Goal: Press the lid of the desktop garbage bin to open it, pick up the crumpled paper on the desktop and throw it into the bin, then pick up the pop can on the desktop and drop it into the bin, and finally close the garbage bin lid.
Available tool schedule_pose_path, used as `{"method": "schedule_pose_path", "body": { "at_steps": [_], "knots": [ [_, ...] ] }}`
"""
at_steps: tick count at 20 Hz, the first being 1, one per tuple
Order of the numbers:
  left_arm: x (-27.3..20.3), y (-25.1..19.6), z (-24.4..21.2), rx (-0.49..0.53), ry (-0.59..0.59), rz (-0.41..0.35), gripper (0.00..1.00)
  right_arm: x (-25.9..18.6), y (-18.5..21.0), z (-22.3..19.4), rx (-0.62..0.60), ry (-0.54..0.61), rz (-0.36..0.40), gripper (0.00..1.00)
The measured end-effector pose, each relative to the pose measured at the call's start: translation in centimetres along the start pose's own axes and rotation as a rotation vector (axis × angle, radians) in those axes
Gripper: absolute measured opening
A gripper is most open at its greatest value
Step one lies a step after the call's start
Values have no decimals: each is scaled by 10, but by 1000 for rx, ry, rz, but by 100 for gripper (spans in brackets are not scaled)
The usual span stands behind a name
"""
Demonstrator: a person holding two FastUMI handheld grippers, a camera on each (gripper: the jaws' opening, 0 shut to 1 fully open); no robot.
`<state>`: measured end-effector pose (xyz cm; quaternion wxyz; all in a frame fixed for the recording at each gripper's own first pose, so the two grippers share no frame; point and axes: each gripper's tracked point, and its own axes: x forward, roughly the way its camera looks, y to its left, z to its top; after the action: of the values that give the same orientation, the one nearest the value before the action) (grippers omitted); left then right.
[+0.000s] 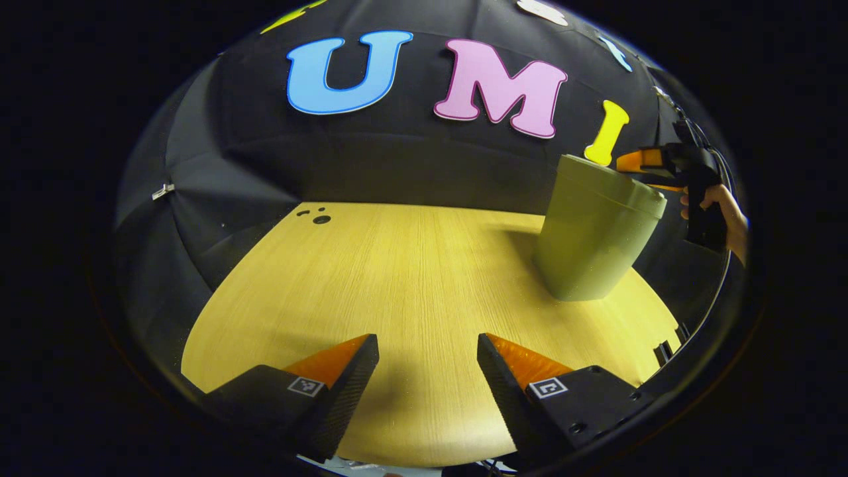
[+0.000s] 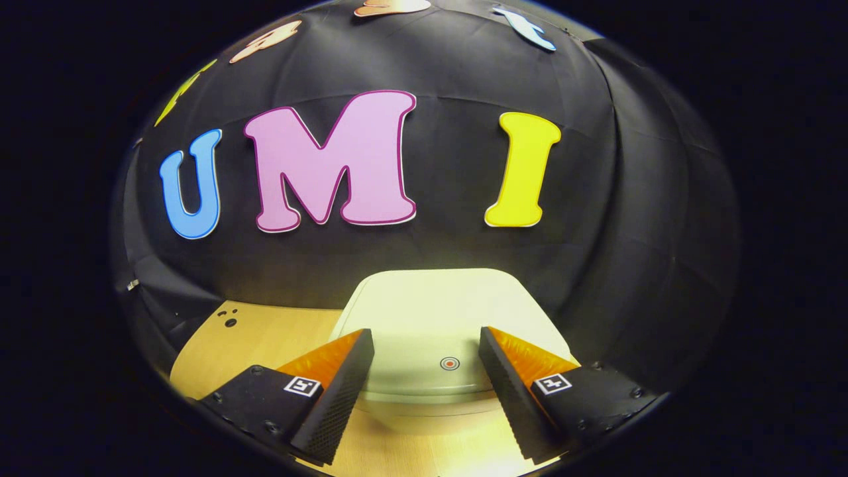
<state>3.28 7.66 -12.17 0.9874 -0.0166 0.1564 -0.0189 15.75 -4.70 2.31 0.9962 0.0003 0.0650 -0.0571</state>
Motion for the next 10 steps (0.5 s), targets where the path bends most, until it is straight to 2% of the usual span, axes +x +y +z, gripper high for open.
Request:
{"method": "schedule_pose_path", "body": {
  "at_steps": [5,10],
  "knots": [
    [-18,-2,40,50,-101,26,96,-7,3,4,31,21,15,100],
    [-46,-13,75,102,-217,42,96,-38,5,37,42,-110,46,100]
  ]
}}
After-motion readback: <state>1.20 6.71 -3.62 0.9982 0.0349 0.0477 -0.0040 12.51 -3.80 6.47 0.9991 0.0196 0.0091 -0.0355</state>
